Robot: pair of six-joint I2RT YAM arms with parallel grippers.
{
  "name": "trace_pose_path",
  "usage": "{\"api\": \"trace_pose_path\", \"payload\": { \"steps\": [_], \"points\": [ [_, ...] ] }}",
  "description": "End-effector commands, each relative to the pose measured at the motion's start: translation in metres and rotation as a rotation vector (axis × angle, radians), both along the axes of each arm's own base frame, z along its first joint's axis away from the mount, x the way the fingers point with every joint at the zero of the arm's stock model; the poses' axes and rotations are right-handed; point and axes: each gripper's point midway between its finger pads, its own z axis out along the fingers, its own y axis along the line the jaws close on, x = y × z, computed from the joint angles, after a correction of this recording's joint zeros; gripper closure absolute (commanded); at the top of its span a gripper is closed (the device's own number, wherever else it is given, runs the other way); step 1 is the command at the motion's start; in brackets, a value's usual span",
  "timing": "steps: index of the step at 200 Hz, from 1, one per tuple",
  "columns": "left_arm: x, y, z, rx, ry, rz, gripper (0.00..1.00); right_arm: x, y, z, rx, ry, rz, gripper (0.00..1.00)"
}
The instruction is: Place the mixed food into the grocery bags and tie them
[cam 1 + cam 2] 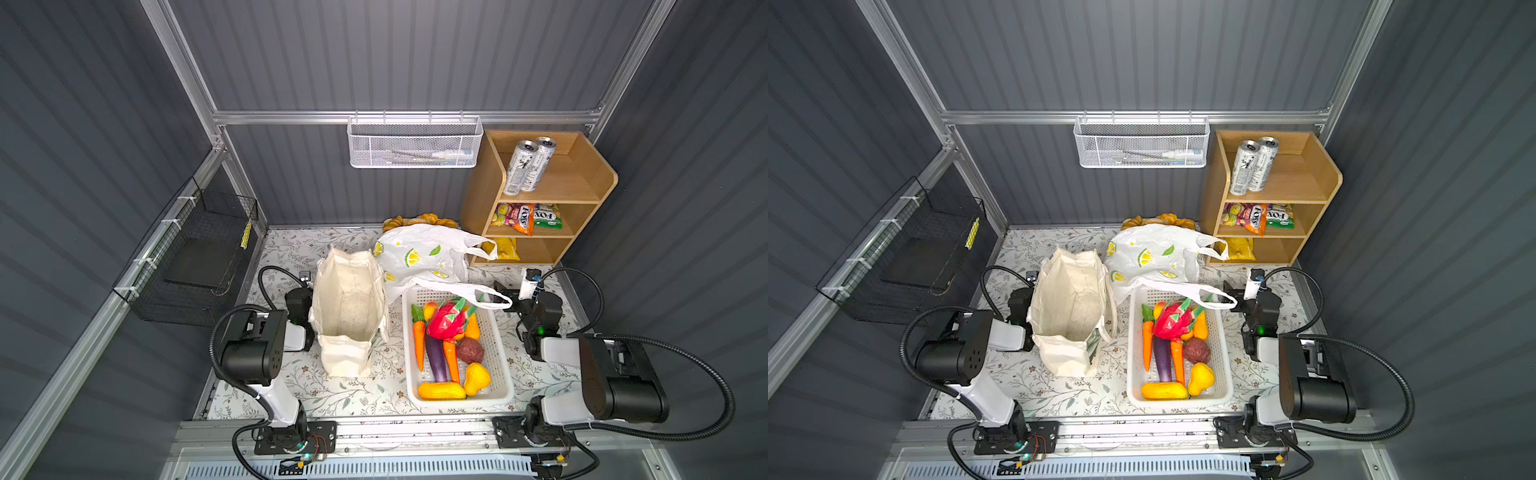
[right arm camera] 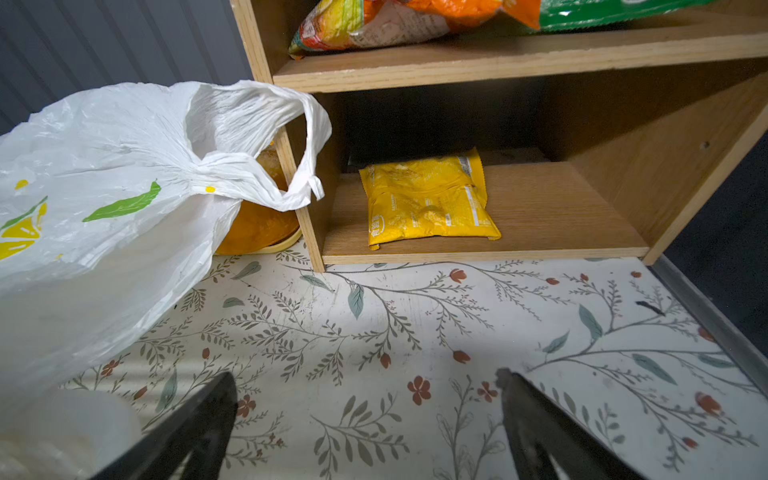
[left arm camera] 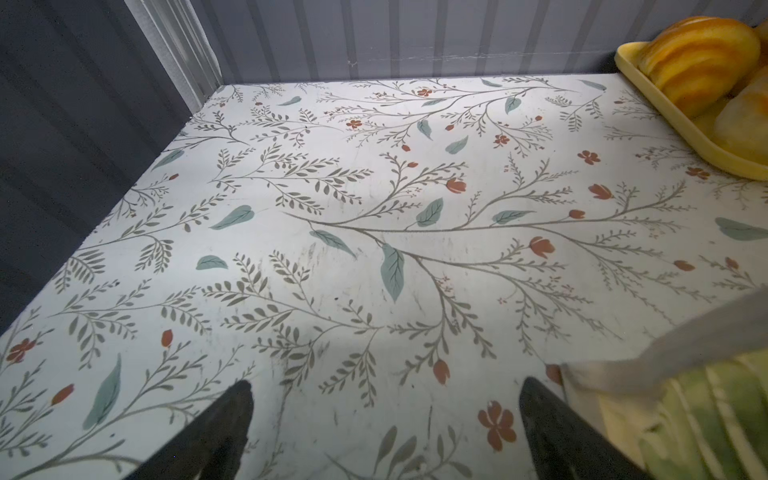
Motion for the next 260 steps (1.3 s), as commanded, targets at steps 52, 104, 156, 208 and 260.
{"api": "trace_pose_path", "payload": {
  "steps": [52, 104, 156, 208, 260],
  "points": [
    [0.002, -0.001, 0.003, -0.005, -0.006, -0.006, 0.00, 0.003, -0.010, -0.002, -0.001, 0.011, -0.057, 0.01],
    [0.003, -0.001, 0.003, -0.004, -0.005, -0.005, 0.00, 0.004, -0.011, -0.002, -0.001, 0.015, -0.060, 0.01],
    [0.003, -0.001, 0.003, -0.004, -0.006, -0.005, 0.00, 0.003, -0.011, -0.003, -0.001, 0.015, -0.059, 0.01],
    [-0.007, 0.020, 0.019, -0.018, -0.053, 0.123, 0.00, -0.005, -0.017, 0.014, 0.002, -0.025, -0.101, 0.01],
    [-0.008, 0.040, 0.050, -0.008, -0.039, 0.251, 0.00, -0.011, -0.027, 0.062, 0.119, 0.008, -0.191, 0.01]
  ]
}}
